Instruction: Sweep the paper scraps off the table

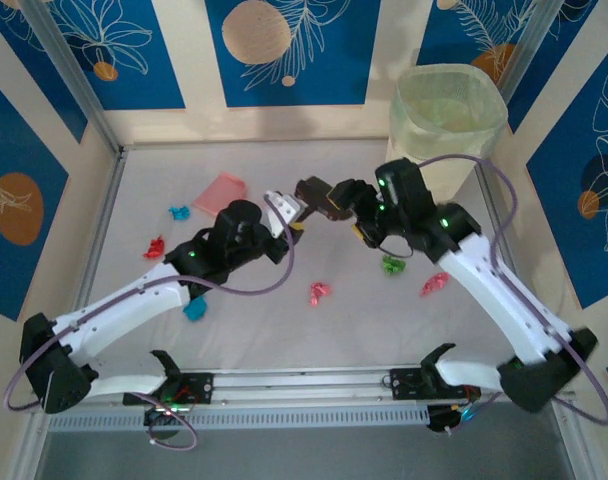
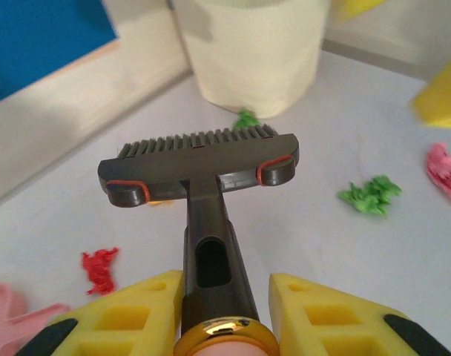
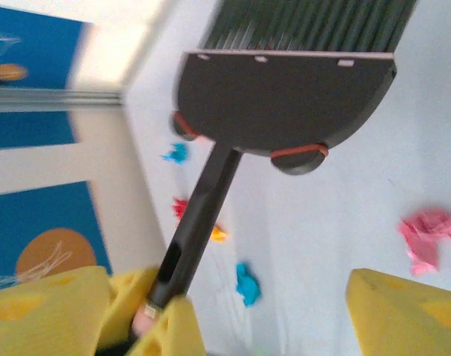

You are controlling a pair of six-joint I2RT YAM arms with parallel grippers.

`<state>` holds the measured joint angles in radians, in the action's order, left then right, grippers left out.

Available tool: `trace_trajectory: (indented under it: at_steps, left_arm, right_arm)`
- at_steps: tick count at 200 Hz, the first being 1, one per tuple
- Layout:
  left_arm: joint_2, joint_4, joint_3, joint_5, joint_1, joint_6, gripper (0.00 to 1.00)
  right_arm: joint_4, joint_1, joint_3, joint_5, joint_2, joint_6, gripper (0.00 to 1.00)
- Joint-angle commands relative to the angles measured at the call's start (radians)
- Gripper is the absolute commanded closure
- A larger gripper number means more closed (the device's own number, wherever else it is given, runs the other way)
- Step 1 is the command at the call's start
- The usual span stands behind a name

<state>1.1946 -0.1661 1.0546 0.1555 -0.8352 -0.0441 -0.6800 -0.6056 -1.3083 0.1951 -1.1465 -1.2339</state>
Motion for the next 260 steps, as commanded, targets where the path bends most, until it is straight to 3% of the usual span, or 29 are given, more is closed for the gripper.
trace_trajectory:
  at_steps: [1, 34, 70, 87, 111, 128, 157, 222, 260]
  left_arm:
    - [-0.065, 0.022, 0.014, 0.128, 0.052, 0.102, 1.0]
    - [-0.132, -0.028, 0.015, 0.272, 0.106, 0.22, 1.0]
    - [-0.178, -0.192, 0.093, 0.5, 0.12, 0.241, 1.0]
    - [-0.213, -0.262, 0.12, 0.613, 0.138, 0.254, 1.0]
    - [-0.246, -0.371, 0.165, 0.659, 0.178, 0.271, 1.0]
    - [-0.246, -0.482, 0.2, 0.642, 0.208, 0.31, 1.0]
    - [-0.252, -0.661, 0.261, 0.578, 0.25, 0.397, 1.0]
    - [-0.243, -1.015, 0.395, 0.486, 0.277, 0.61, 1.0]
    - [-0.236, -1.087, 0.451, 0.478, 0.278, 0.622, 1.0]
  right_arm:
    - [0.243, 0.008, 0.113, 0.212, 0.09, 0.206, 0.13]
    - [0.241, 0.071, 0.126, 0.158, 0.072, 0.333, 0.14]
    - [0.411, 0.071, 0.142, 0.055, -0.044, 0.526, 0.18]
    - [0.456, 0.058, 0.111, 0.001, -0.141, 0.603, 0.19]
    - [0.532, -0.023, 0.026, -0.059, -0.297, 0.815, 0.19]
    - [0.551, -0.072, -0.05, -0.091, -0.428, 0.962, 0.19]
    - [0.567, -0.071, -0.19, -0.251, -0.634, 1.052, 0.21]
    - [0.166, -0.04, -0.769, -0.275, -1.12, 1.188, 0.3]
    - [0.118, -0.042, -0.903, -0.285, -1.245, 1.252, 0.3]
